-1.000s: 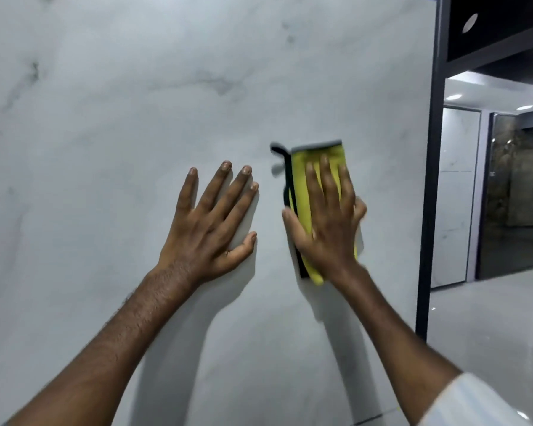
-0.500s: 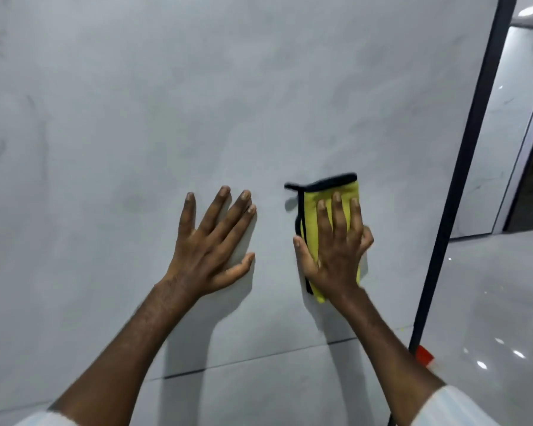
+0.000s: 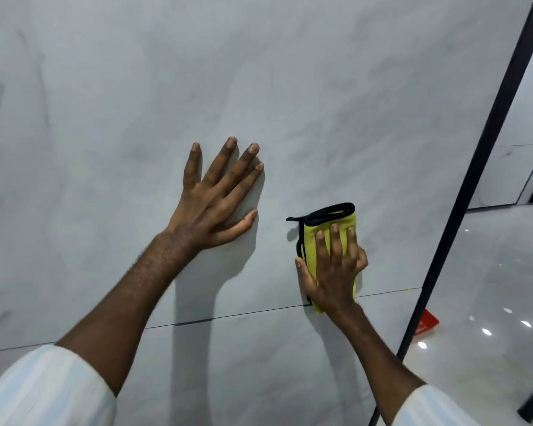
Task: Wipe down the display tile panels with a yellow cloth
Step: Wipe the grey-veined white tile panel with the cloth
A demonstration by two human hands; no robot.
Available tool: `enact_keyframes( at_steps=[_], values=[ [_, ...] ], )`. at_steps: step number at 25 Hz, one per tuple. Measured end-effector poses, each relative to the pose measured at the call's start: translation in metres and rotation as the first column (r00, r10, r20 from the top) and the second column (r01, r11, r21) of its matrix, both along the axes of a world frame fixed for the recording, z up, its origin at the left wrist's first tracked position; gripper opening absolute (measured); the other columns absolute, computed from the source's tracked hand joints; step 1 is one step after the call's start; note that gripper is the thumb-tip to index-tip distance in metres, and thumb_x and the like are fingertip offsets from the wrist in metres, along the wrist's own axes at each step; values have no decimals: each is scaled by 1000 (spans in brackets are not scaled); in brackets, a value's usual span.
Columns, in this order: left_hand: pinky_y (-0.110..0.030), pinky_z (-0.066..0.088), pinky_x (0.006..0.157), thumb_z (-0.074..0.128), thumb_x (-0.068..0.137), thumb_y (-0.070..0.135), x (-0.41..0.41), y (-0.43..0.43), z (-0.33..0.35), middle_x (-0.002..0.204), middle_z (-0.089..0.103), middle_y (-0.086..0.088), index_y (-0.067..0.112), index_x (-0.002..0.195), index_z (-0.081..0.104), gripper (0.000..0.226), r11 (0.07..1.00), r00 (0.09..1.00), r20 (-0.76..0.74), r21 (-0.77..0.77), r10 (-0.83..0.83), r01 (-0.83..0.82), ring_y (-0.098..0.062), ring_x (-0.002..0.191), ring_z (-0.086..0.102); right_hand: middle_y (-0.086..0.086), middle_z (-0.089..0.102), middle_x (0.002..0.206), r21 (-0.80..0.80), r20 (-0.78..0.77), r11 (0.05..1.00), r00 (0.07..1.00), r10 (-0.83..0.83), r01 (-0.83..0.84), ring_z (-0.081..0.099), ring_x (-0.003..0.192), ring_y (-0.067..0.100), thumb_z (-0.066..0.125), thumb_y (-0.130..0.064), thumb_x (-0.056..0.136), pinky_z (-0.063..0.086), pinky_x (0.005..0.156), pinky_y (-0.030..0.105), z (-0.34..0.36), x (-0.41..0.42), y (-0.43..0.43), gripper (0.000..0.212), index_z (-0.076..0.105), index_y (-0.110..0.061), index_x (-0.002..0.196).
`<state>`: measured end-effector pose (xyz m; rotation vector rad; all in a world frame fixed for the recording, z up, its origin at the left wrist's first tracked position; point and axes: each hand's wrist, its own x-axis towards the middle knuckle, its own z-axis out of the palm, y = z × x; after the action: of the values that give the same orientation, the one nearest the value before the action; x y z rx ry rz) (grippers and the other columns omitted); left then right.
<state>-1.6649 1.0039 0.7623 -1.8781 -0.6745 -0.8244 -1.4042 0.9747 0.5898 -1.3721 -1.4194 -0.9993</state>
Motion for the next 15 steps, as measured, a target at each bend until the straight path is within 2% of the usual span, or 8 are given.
enact_keyframes(
  at_steps=[2, 4, 7, 9, 13, 15],
  values=[
    [-67, 10, 119, 48, 103, 47, -17, -7, -1, 172, 19, -14, 12, 163, 30, 72, 999, 995, 88, 3, 45, -45, -36, 160, 15, 2, 12, 173, 25, 4, 999, 999, 38, -38, 28, 150, 42, 66, -53, 93, 35, 103, 58, 19, -5, 1, 89, 20, -24, 163],
    [-66, 10, 119, 48, 104, 46, -32, -7, -14, 172, 17, -16, 12, 165, 26, 74, 993, 978, 176, -14, 115, -115, -39, 159, 15, 7, 23, 168, 88, -16, 992, 996, 90, -88, 30, 150, 41, 62, -54, 97, 34, 103, 57, 70, -21, 4, 81, 25, -23, 162],
    [-73, 13, 118, 52, 101, 45, -43, 5, -39, 168, 27, -19, 5, 162, 29, 76, 983, 977, 114, 14, 179, -182, -49, 154, 26, 10, 34, 164, 191, -93, 976, 988, 126, -107, 35, 149, 42, 60, -54, 98, 34, 103, 56, 113, -37, 13, 73, 34, -21, 159],
    [-74, 16, 118, 54, 99, 45, -42, 11, -43, 166, 33, -18, 4, 160, 36, 76, 985, 981, 116, 48, 158, -164, -50, 151, 31, 10, 32, 165, 185, -110, 979, 988, 113, -91, 35, 149, 42, 61, -53, 98, 33, 106, 57, 81, -38, 16, 76, 32, -22, 160],
    [-72, 18, 119, 54, 98, 45, -41, 13, -44, 164, 37, -17, 4, 158, 40, 74, 990, 982, 146, 65, 119, -129, -47, 151, 33, 4, 13, 172, -30, -27, 997, 998, 65, -66, 29, 148, 43, 67, -52, 94, 36, 105, 62, -67, -52, 1, 87, 22, -23, 162],
    [-71, 18, 119, 55, 97, 45, -40, 11, -44, 164, 38, -17, 5, 158, 41, 74, 993, 983, 156, 59, 93, -103, -46, 151, 33, 1, 6, 174, -76, -43, 995, 997, 59, -62, 26, 147, 41, 65, -53, 91, 37, 102, 59, -91, -60, -1, 90, 20, -23, 163]
  ],
)
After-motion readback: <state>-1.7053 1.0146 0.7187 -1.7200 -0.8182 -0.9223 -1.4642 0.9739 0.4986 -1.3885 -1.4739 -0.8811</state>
